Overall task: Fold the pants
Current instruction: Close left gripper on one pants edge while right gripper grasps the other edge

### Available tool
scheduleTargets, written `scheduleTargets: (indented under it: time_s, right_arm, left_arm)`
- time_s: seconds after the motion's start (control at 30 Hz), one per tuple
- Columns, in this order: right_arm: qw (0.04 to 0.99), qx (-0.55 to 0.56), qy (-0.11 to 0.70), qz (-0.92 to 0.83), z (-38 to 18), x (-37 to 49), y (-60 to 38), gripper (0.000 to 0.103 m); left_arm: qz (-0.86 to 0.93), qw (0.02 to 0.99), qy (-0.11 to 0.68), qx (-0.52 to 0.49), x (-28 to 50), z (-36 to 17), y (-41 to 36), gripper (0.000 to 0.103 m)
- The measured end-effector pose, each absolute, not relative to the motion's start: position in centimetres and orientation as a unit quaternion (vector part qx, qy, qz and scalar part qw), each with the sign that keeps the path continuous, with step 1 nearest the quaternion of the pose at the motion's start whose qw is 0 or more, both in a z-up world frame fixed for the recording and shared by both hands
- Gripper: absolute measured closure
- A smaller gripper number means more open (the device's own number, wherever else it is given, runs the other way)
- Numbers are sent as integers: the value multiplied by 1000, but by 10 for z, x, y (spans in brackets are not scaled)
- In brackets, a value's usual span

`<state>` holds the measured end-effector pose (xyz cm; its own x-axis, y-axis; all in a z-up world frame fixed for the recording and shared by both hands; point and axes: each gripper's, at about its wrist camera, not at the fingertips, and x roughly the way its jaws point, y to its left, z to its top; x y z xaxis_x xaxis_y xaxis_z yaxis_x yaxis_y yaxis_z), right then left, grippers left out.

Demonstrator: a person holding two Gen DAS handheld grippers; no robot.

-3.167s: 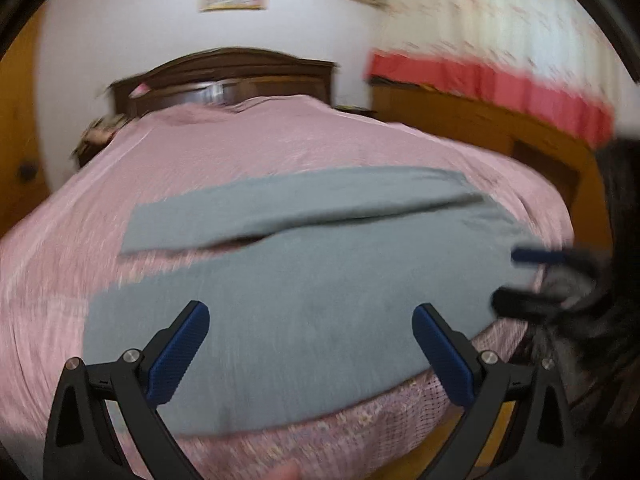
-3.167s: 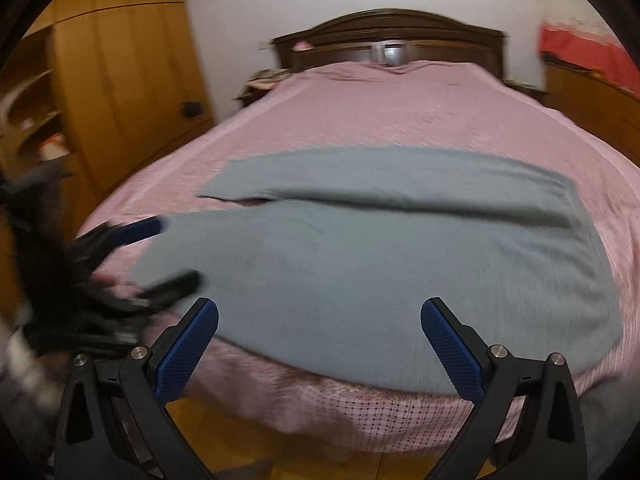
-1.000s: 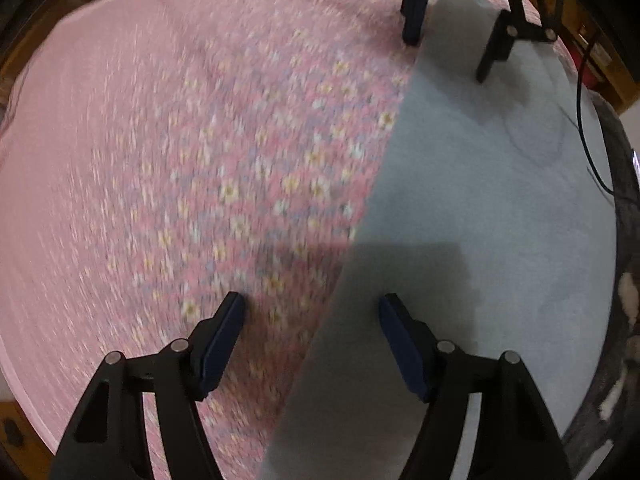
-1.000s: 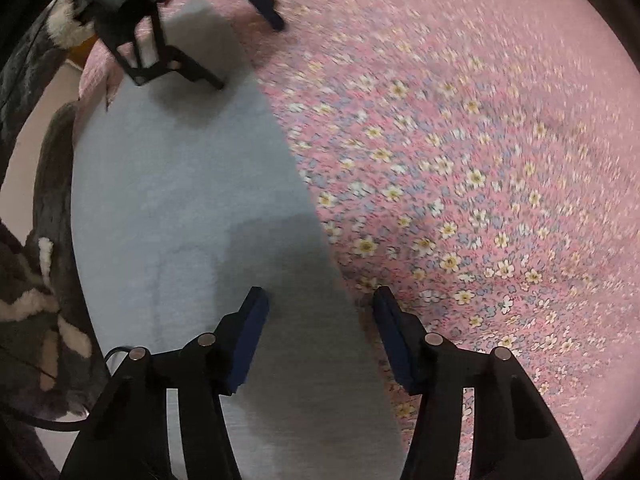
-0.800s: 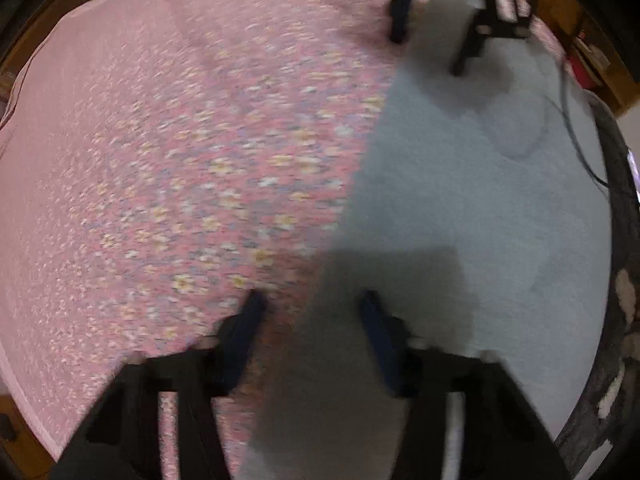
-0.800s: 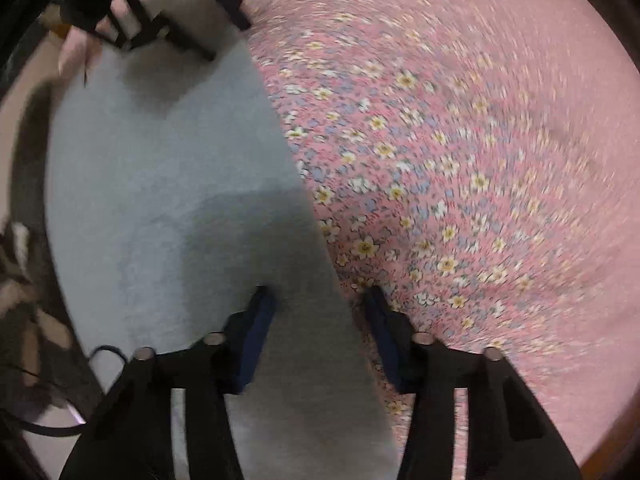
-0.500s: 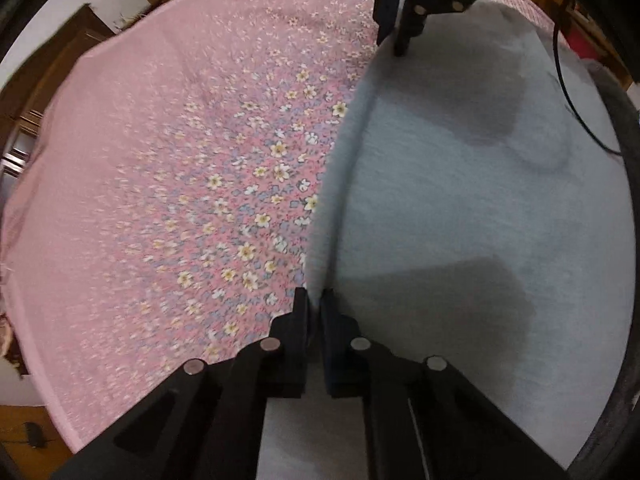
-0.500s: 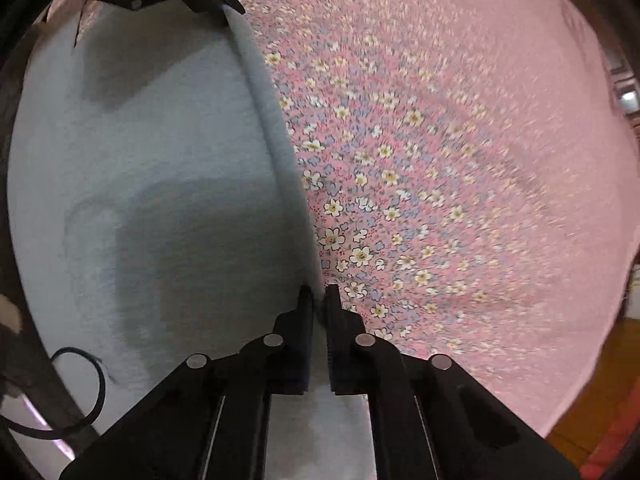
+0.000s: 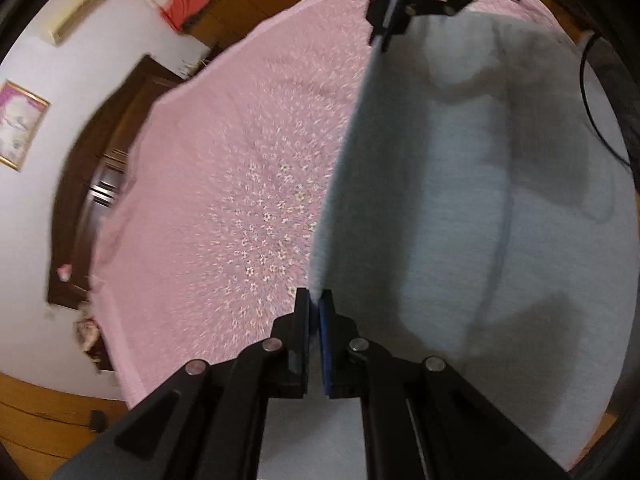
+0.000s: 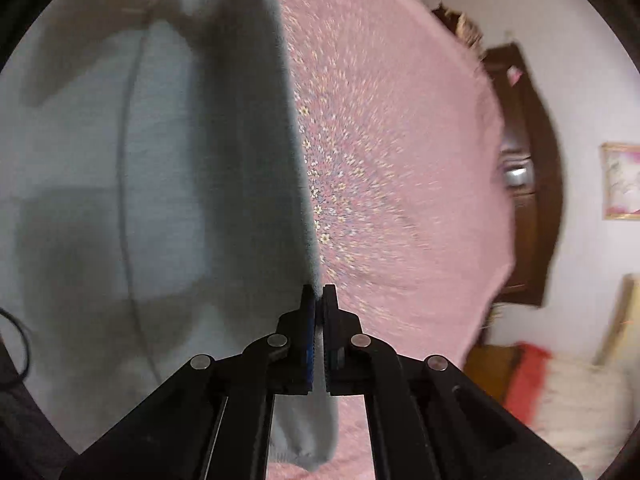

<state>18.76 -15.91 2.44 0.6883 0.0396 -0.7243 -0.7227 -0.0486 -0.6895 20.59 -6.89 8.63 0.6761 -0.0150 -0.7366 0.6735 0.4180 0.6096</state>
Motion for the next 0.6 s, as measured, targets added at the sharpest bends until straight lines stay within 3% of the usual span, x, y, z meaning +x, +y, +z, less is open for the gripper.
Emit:
scheduleTargets:
  time_s: [0.3,0.6]
  right_arm:
    - [641,-706,169,250,33,52,-166,100]
    - [645,-732,87,201,-26,-30,-195,100]
  left_arm:
    - [-161,792,311,500,96,86,-91,98]
    - [-152,778,292,535,6,52,-108,98]
